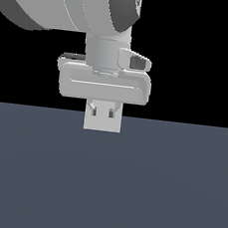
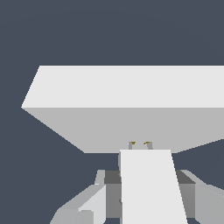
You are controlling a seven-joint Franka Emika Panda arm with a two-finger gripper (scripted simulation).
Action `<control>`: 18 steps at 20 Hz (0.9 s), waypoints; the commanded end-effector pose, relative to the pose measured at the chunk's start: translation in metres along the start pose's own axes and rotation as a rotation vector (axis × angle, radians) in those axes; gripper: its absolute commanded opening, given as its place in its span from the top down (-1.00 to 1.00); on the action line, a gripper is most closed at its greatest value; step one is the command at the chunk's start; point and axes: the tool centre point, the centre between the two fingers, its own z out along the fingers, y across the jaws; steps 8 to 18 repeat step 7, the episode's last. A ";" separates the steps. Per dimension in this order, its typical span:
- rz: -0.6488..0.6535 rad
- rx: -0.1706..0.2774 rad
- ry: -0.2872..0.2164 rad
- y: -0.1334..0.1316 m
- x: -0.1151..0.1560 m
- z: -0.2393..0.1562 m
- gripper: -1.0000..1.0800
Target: Plug the charger into the wall socket.
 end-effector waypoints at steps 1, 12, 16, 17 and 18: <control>0.000 0.000 0.000 0.000 0.005 0.003 1.00; 0.001 0.000 0.000 0.000 0.007 0.004 1.00; 0.001 0.000 0.000 0.000 0.007 0.004 1.00; 0.001 0.000 0.000 0.000 0.007 0.004 1.00; 0.001 0.000 0.000 0.000 0.007 0.004 1.00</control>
